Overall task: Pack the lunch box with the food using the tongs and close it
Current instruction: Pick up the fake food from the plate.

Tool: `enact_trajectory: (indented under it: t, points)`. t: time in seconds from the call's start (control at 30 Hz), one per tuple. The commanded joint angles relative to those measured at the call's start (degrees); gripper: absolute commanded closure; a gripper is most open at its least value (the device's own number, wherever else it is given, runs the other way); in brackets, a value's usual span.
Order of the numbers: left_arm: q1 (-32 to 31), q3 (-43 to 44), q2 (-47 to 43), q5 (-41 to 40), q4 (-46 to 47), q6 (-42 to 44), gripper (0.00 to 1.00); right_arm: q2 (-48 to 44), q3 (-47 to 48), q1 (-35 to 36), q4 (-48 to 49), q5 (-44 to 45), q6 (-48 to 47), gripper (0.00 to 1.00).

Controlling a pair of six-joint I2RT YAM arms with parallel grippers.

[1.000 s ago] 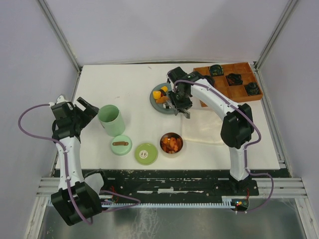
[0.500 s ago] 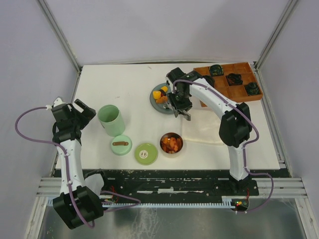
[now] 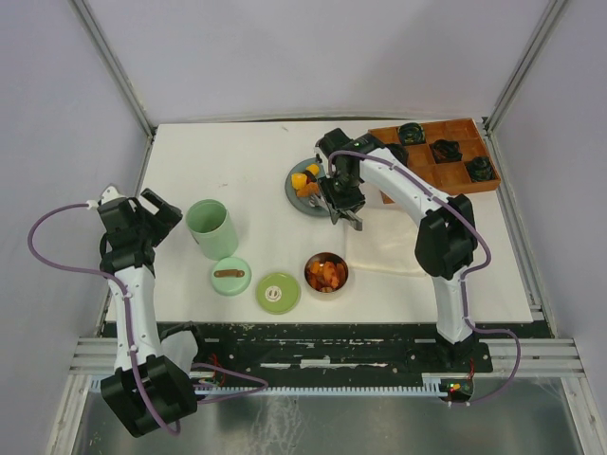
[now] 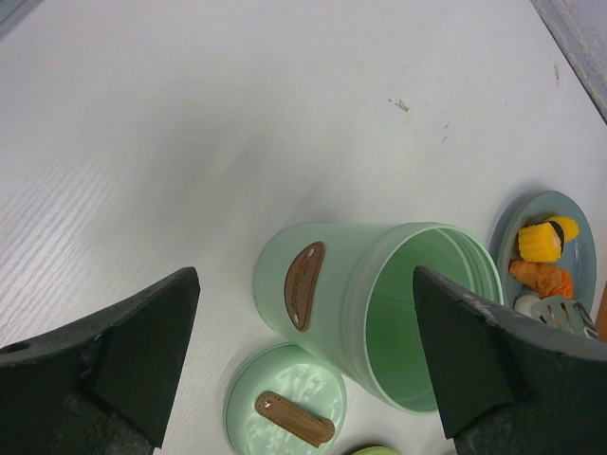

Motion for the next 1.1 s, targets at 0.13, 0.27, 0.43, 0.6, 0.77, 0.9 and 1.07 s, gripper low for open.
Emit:
enact_trajectory:
  t: [0.13, 0.27, 0.43, 0.6, 0.77, 0.9, 1.07]
  points:
    - [0.09, 0.22, -0.42, -0.56, 2.18, -0.71, 0.01, -1.89, 3.24, -0.05, -0.52, -2.73, -0.62, 0.48]
    - [0.16, 0.23, -0.28, -0.55, 2.16, -0.69, 0.01, -2.26, 3.50, -0.01, -0.52, 0.22, -0.51, 0.48]
    - [0.14, 0.30, -0.32, -0.61, 2.20, -0.75, 0.01, -0.04, 3.95, -0.07, -1.44, 1.92, 0.07, 0.48]
    - [0.11, 0.23, -0.41, -0.64, 2.16, -0.71, 0.01, 0.85, 3.63, -0.07, -0.79, 1.71, 0.35, 0.48]
    - [0.15, 0.23, -0.30, -0.55, 2.25, -0.74, 0.01, 0.49, 3.01, -0.04, -0.44, 0.64, 0.19, 0.48]
    - [0.15, 0.22, -0.37, -0.63, 2.25, -0.72, 0.01, -1.12, 2.05, -0.02, 0.76, -1.90, 0.09, 0.48]
    - [0.17, 0.16, -0.53, -0.48, 2.33, -0.80, 0.01, -2.95, 1.23, -0.07, 1.16, -3.84, 0.17, 0.48]
